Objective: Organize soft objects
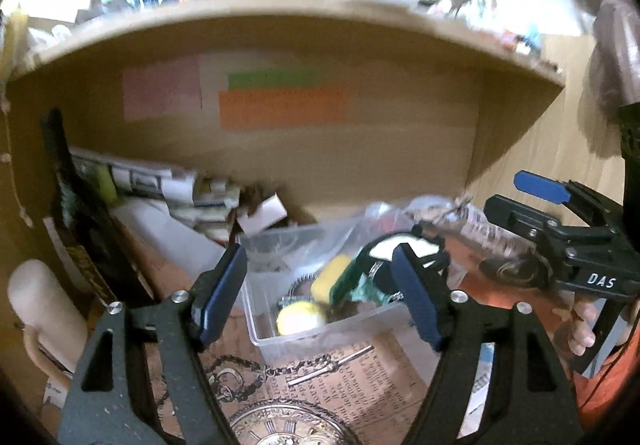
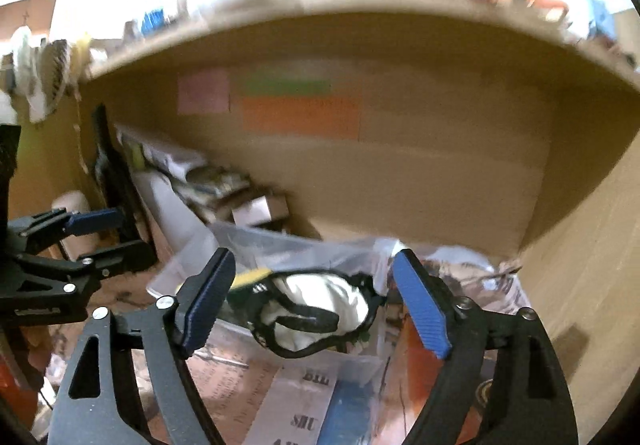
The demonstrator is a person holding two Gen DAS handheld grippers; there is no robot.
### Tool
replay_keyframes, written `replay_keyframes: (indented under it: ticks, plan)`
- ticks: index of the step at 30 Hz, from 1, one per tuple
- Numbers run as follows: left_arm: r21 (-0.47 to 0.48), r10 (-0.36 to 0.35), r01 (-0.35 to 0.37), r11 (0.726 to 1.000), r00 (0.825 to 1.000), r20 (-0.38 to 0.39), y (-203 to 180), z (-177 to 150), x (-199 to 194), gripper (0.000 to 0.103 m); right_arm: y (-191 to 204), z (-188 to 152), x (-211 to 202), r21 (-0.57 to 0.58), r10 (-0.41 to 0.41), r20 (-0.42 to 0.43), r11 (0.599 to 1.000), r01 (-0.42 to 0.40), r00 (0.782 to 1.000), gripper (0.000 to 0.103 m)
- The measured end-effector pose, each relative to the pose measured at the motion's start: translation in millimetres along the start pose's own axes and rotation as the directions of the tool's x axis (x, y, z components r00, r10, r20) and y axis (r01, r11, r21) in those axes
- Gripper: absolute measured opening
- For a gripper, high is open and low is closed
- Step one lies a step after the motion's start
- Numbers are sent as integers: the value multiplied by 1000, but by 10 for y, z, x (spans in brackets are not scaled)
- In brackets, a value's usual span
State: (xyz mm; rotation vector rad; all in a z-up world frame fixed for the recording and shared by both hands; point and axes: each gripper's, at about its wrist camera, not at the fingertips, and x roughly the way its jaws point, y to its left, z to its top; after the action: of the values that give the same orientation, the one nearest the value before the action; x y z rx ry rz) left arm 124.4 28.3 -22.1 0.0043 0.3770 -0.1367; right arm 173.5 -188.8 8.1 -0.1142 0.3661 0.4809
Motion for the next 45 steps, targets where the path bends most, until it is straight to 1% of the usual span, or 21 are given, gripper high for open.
replay_keyframes:
  ticks: [2,4,8,10,11,12,14,15,17,31,45]
  plan:
    - [-2,0,0,1000,999,35,-17,24,-124,79,17,35,-136,5,3,34,1000,-3,999,82]
    - [-9,-6,7,1000,998,67,-28,53,-234,84,29,66,-277,8,6,68,1000,-7,998,83]
    - [-10,-6,7,1000,993,118,-56,80,-432,87,57,94,-482,10,9,118,1000,-11,993,85]
    - [-6,2,-1,1000,990,141,-84,85,-527,93,71,96,-560,13,10,137,1000,-12,991,85]
    - [-7,6,-5,1000,988,151,-90,83,-561,95,77,95,-594,15,10,145,1000,-13,989,89]
    - [-11,9,-7,1000,987,162,-94,78,-588,98,81,93,-626,17,10,151,1000,-13,988,95]
    - [-21,6,-2,1000,985,173,-102,73,-647,100,83,82,-692,24,6,173,1000,-10,985,100]
    - [-24,-1,5,1000,985,172,-98,72,-657,101,86,77,-717,25,5,178,1000,-10,984,103]
    - [-28,-7,12,1000,985,170,-96,65,-674,102,97,67,-754,23,4,184,1000,-8,983,103]
    - [-36,19,-14,999,988,153,-144,10,-663,103,131,-13,-728,30,9,149,999,-14,989,103]
    - [-34,25,-20,999,988,152,-155,6,-656,103,89,-19,-721,48,13,146,999,-20,989,103]
